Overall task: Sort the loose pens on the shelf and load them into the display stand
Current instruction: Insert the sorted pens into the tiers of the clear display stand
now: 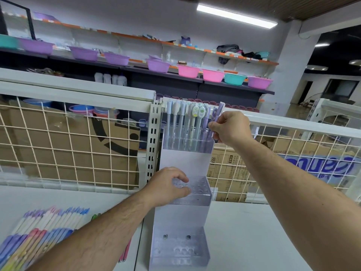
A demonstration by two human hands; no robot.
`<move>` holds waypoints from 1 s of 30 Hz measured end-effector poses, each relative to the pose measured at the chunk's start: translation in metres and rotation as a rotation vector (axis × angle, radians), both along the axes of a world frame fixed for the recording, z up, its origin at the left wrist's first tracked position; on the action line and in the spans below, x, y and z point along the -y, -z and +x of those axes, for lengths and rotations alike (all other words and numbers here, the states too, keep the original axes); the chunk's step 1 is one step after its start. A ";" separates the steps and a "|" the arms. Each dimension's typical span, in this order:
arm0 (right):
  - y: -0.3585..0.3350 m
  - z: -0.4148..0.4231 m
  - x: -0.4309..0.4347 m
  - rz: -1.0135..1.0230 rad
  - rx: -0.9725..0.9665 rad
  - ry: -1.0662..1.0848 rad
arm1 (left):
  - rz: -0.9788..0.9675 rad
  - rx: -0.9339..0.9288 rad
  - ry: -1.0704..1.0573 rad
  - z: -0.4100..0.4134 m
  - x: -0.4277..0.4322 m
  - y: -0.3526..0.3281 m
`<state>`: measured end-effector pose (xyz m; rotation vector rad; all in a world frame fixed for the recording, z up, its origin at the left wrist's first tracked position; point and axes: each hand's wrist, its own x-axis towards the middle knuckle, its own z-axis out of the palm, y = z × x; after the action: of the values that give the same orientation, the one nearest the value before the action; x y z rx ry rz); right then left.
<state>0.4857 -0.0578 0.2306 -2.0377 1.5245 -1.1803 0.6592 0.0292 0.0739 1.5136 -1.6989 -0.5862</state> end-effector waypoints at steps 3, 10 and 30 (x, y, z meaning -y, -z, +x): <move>-0.003 0.003 0.000 -0.002 -0.035 -0.008 | 0.005 -0.004 0.005 0.000 -0.001 0.000; 0.009 0.003 0.001 0.035 -0.065 0.004 | -0.011 0.008 0.012 0.002 0.003 0.005; 0.036 0.006 -0.001 0.029 0.056 0.024 | -0.047 0.071 0.041 0.005 0.006 0.008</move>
<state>0.4914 -0.0571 0.1942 -1.9570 1.5349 -1.2064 0.6643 0.0234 0.0655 1.4852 -1.7894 -0.5150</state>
